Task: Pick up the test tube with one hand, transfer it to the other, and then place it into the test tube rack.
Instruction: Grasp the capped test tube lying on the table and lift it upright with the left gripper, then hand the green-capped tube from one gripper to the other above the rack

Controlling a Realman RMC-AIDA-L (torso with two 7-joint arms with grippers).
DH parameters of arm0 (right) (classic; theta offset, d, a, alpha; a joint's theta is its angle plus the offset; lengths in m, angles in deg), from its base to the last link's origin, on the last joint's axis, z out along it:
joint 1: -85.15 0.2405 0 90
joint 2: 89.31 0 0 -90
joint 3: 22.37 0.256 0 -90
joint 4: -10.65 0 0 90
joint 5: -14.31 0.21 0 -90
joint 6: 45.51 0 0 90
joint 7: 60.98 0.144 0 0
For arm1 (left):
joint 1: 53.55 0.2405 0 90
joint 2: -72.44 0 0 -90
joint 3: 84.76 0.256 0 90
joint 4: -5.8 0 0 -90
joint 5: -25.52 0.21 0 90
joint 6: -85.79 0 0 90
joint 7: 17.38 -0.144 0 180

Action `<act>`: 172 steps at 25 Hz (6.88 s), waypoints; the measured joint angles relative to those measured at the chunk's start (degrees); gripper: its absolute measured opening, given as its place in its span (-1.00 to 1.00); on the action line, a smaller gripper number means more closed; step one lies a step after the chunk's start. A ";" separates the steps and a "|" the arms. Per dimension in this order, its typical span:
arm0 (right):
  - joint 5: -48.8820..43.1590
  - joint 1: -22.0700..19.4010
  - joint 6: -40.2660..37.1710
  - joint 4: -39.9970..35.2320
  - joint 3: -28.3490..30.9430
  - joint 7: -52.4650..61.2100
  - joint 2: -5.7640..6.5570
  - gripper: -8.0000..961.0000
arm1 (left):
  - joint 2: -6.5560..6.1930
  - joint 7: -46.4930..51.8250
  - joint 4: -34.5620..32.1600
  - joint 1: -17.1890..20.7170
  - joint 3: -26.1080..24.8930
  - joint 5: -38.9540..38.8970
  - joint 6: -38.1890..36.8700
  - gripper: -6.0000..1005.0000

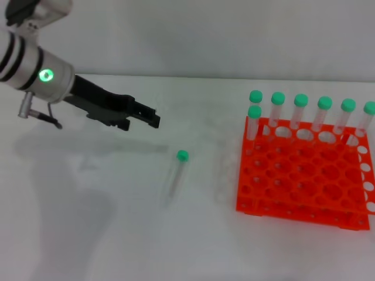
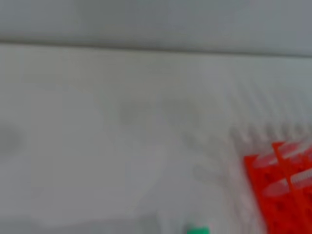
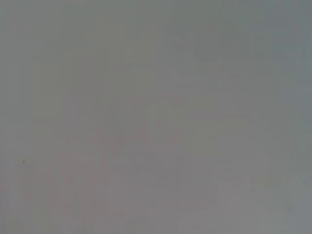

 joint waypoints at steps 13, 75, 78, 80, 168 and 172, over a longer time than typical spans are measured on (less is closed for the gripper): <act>0.04 0.06 -0.28 0.77 0.09 0.00 0.00 0.81 | 3.53 17.01 -8.74 -7.60 0.10 22.63 3.63 0.71; 0.35 1.14 0.28 1.52 0.37 -0.70 -0.18 0.81 | 7.23 17.06 -21.78 -8.19 -0.09 30.56 23.47 -0.58; 0.35 1.12 0.23 1.52 0.39 -0.70 -0.18 0.81 | 6.92 13.53 -17.96 -8.02 -0.08 25.98 24.73 -0.60; 0.36 1.11 0.16 1.51 0.42 -0.70 -0.15 0.81 | 6.65 9.03 -15.34 -7.45 -0.08 20.58 25.90 -0.60; -24.45 10.26 27.22 -15.54 -11.66 30.57 0.74 -0.53 | 9.29 -120.43 -62.87 26.98 -3.24 -63.10 32.69 -0.49; -24.39 10.23 27.28 -15.53 -11.44 30.59 0.75 -0.54 | 9.30 -120.94 -62.43 27.51 -3.33 -63.15 32.58 -0.47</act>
